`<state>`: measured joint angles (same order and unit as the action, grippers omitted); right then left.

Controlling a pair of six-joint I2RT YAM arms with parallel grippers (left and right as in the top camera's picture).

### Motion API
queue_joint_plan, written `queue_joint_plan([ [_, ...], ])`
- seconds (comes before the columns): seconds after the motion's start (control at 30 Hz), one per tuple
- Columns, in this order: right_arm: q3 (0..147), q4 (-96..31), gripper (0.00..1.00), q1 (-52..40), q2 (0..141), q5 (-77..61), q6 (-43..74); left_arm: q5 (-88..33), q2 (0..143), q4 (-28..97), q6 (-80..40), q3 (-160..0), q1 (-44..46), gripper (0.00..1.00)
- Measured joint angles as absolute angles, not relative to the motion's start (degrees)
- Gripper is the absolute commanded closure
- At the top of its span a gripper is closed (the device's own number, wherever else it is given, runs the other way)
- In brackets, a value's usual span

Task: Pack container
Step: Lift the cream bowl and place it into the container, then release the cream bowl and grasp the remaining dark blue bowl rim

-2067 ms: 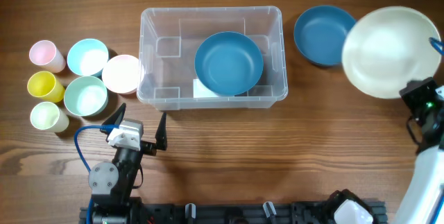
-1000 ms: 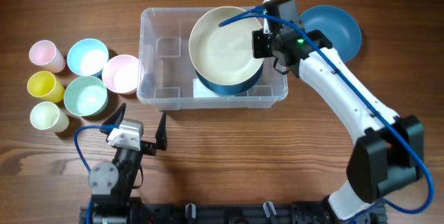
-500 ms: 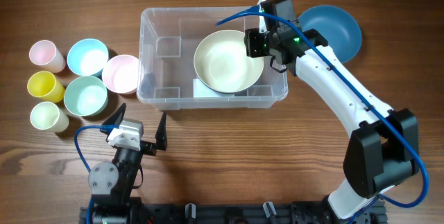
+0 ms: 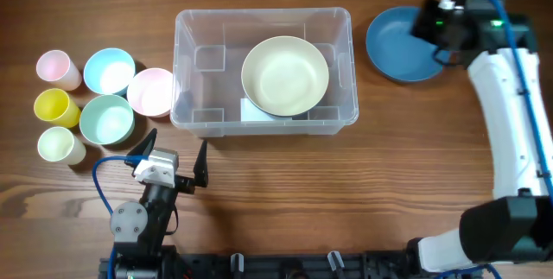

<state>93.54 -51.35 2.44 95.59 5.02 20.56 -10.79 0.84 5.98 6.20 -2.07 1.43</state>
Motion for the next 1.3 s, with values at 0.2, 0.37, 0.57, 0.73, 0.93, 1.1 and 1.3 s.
queue_joint_plan([
  [0.2,93.54,-51.40,0.28,11.70,98.59,2.92,19.31,-10.79,0.84,5.98,6.20,-2.07,1.43,0.00],
  [0.37,93.54,-50.17,0.25,12.45,105.27,1.52,18.55,-10.79,0.84,5.98,6.20,-2.07,1.43,0.00],
  [0.57,93.54,-47.33,0.24,12.43,114.13,1.28,18.57,-10.79,0.84,5.98,6.17,-2.07,1.43,0.00],
  [0.73,93.54,-46.28,0.24,12.43,119.15,1.26,18.65,-10.79,0.84,5.98,6.20,-2.07,1.43,0.00],
  [0.93,93.51,-45.17,0.24,12.43,120.62,1.28,18.87,-10.79,0.84,5.98,6.20,-2.07,1.43,0.00],
  [1.1,93.51,-44.64,0.41,13.02,121.69,1.28,19.33,-10.79,0.84,5.98,6.20,-2.07,1.43,0.00],
  [1.3,93.47,-43.92,0.59,14.09,123.09,1.30,19.68,-10.79,0.84,5.98,6.20,-2.07,1.43,0.00],
])
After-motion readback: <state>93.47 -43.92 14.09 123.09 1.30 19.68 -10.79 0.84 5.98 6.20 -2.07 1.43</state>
